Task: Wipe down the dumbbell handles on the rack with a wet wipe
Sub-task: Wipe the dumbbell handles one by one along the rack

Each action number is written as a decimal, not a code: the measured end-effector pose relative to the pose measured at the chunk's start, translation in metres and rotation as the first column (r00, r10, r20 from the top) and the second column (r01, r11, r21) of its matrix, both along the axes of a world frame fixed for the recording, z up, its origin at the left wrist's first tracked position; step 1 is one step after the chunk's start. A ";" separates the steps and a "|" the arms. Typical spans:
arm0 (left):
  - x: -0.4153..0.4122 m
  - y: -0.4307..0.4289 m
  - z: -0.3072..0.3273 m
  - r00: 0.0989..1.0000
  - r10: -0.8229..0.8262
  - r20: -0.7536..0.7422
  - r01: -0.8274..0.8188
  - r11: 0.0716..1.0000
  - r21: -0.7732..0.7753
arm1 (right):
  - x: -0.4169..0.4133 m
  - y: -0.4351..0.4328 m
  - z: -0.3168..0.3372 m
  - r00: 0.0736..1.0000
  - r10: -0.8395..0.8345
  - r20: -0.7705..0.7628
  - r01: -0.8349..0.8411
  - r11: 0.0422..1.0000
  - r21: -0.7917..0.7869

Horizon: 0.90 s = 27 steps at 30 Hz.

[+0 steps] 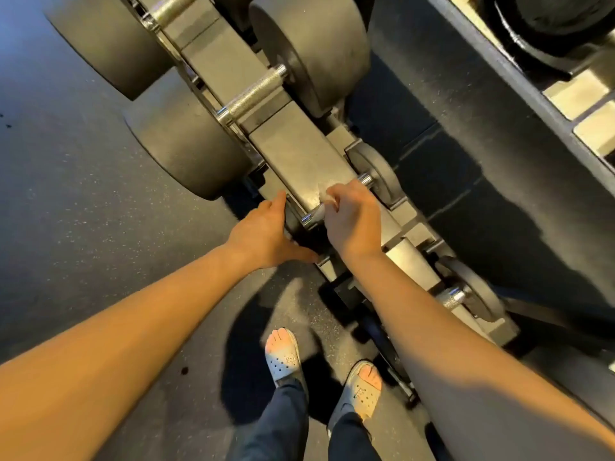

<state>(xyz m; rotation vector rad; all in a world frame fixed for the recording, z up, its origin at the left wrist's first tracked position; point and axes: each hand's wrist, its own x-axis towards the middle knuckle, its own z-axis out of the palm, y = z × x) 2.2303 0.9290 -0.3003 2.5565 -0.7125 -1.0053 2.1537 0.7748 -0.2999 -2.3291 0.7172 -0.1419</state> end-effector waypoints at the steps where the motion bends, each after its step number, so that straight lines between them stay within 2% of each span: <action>1: 0.000 -0.003 -0.005 1.000 0.012 -0.005 -0.012 1.000 -0.015 | 0.001 0.001 -0.005 0.995 0.059 -0.081 -0.059 0.998 0.005; 3: -0.001 -0.005 -0.012 0.999 0.033 -0.003 -0.033 0.998 -0.051 | 0.000 0.005 -0.010 0.955 0.235 -0.178 -0.235 0.972 0.024; 5: -0.003 -0.005 -0.012 0.998 0.060 -0.006 -0.060 0.995 -0.075 | 0.001 0.003 -0.009 0.890 0.419 -0.182 -0.418 0.907 0.044; 8: -0.005 -0.009 -0.010 0.997 0.055 -0.044 -0.057 0.998 -0.034 | 0.012 -0.014 -0.007 0.719 0.626 -0.301 -0.676 0.731 -0.093; 10: -0.004 -0.008 -0.009 0.996 0.039 -0.081 -0.039 0.999 -0.003 | 0.027 -0.021 -0.003 0.629 0.658 -0.414 -0.768 0.609 -0.199; 12: -0.004 -0.006 -0.009 0.997 0.011 -0.074 -0.010 1.000 0.012 | 0.050 -0.013 0.004 0.588 0.594 -0.549 -0.787 0.576 -0.219; 13: -0.005 -0.005 -0.009 0.999 0.005 -0.053 -0.005 1.000 -0.001 | 0.065 -0.008 0.005 0.550 0.538 -0.639 -0.786 0.592 -0.177; 15: -0.008 -0.005 -0.009 0.999 0.024 -0.034 -0.024 1.000 -0.011 | 0.094 0.001 0.002 0.370 0.492 -0.788 -0.784 0.620 0.019; 16: -0.009 -0.006 -0.010 0.998 0.040 -0.039 -0.039 0.999 0.004 | 0.106 0.003 -0.001 0.277 0.518 -0.809 -0.764 0.629 0.141; 18: -0.010 -0.008 -0.009 0.993 0.087 -0.075 -0.086 0.996 0.013 | 0.119 0.006 -0.002 0.170 0.557 -0.813 -0.743 0.615 0.266; 19: -0.011 -0.010 -0.012 0.987 0.128 -0.094 -0.132 0.991 -0.035 | 0.118 0.004 0.000 0.172 0.565 -0.807 -0.746 0.610 0.268; 20: -0.013 -0.010 -0.013 0.977 0.176 -0.117 -0.187 0.978 -0.095 | 0.112 0.001 0.003 0.211 0.571 -0.793 -0.741 0.623 0.252; 21: -0.013 -0.009 -0.018 0.970 0.205 -0.129 -0.223 0.964 -0.145 | 0.102 -0.002 0.007 0.291 0.573 -0.766 -0.737 0.645 0.203; 24: -0.010 -0.007 -0.012 0.980 0.126 -0.156 -0.140 0.987 -0.084 | 0.055 -0.011 0.007 0.578 0.616 -0.536 -0.740 0.672 -0.025; 27: -0.008 -0.005 -0.014 0.986 0.096 -0.134 -0.110 0.989 -0.097 | 0.012 -0.008 -0.009 0.736 0.612 -0.289 -0.652 0.756 -0.061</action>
